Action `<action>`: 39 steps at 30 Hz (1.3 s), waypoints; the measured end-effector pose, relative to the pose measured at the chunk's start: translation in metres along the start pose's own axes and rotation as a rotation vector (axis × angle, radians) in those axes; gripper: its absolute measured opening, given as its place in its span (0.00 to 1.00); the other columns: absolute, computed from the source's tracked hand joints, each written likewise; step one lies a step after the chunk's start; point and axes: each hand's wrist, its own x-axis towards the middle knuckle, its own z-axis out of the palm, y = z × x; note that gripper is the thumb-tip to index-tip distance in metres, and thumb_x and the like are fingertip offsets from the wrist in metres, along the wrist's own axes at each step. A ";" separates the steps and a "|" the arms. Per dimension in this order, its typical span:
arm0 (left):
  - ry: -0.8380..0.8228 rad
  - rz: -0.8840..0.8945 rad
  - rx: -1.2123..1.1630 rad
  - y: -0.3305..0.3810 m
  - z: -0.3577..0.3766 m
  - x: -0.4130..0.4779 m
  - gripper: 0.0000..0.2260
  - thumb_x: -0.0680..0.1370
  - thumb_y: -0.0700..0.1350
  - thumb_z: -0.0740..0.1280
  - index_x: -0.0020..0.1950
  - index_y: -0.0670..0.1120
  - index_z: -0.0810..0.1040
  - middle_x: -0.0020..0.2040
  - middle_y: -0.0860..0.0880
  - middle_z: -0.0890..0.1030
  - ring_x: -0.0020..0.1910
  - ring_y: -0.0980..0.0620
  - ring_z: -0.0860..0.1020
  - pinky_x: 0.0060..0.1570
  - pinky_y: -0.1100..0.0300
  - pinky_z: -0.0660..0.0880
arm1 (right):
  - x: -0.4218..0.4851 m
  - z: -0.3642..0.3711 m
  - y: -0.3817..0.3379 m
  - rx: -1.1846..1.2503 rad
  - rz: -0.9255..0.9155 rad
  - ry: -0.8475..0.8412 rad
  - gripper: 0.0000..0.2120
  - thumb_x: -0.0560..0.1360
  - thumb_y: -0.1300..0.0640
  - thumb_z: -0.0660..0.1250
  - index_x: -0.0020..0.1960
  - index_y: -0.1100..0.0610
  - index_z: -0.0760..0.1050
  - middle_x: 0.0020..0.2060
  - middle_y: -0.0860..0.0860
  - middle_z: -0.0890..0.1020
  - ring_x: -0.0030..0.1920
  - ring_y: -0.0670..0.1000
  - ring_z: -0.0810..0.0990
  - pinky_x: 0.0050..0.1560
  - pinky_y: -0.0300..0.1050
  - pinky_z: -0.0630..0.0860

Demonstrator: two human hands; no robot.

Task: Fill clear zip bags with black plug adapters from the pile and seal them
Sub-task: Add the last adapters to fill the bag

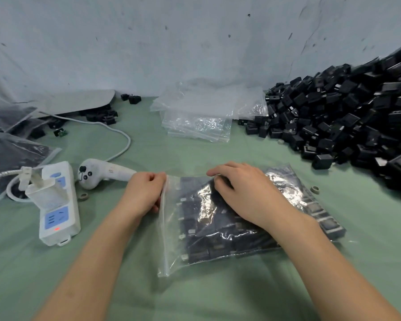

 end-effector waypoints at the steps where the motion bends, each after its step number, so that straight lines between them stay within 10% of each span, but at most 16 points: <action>1: 0.000 -0.002 -0.007 0.000 0.000 0.000 0.20 0.82 0.50 0.62 0.31 0.43 0.72 0.18 0.51 0.72 0.14 0.55 0.67 0.16 0.68 0.63 | 0.000 0.000 0.000 -0.001 0.001 -0.001 0.17 0.84 0.51 0.54 0.68 0.45 0.75 0.63 0.44 0.79 0.61 0.51 0.76 0.69 0.50 0.67; 39: -0.116 -0.046 -0.238 -0.013 0.000 0.012 0.16 0.79 0.52 0.69 0.38 0.42 0.78 0.24 0.49 0.72 0.22 0.51 0.66 0.26 0.62 0.67 | -0.001 0.002 0.001 -0.021 -0.021 -0.004 0.17 0.84 0.51 0.54 0.68 0.46 0.75 0.59 0.44 0.81 0.58 0.49 0.78 0.67 0.47 0.67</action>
